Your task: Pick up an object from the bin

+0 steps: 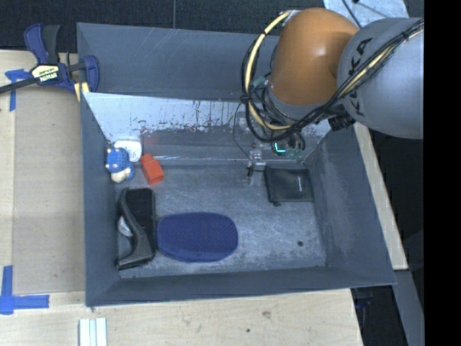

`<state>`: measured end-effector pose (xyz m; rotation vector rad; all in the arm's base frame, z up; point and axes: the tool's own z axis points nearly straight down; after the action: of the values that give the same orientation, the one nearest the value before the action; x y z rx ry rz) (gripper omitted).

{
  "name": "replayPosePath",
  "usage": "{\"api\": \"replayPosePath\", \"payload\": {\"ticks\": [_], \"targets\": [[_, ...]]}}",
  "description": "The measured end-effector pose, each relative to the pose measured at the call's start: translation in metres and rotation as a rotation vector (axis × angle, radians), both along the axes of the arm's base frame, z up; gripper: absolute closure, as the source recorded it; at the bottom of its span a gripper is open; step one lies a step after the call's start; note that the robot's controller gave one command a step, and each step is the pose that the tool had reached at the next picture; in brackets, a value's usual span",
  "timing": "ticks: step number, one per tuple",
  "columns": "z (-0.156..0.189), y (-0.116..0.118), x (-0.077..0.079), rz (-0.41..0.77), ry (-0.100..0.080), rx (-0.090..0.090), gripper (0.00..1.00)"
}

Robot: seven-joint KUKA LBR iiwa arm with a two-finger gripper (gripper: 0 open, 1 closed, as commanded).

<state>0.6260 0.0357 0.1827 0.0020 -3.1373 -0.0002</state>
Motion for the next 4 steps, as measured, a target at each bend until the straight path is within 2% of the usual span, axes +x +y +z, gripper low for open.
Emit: {"api": "replayPosePath", "payload": {"ticks": [1, 2, 3, 4], "targets": [[-0.026, -0.067, -0.025, 0.435, -0.004, -0.001, 0.00], [-0.088, -0.120, -0.003, 0.783, -0.005, 0.000, 0.00], [-0.114, -0.121, 0.000, 0.831, -0.003, 0.003, 0.00], [-0.111, -0.121, 0.002, 0.828, -0.006, 0.003, 1.00]]}}
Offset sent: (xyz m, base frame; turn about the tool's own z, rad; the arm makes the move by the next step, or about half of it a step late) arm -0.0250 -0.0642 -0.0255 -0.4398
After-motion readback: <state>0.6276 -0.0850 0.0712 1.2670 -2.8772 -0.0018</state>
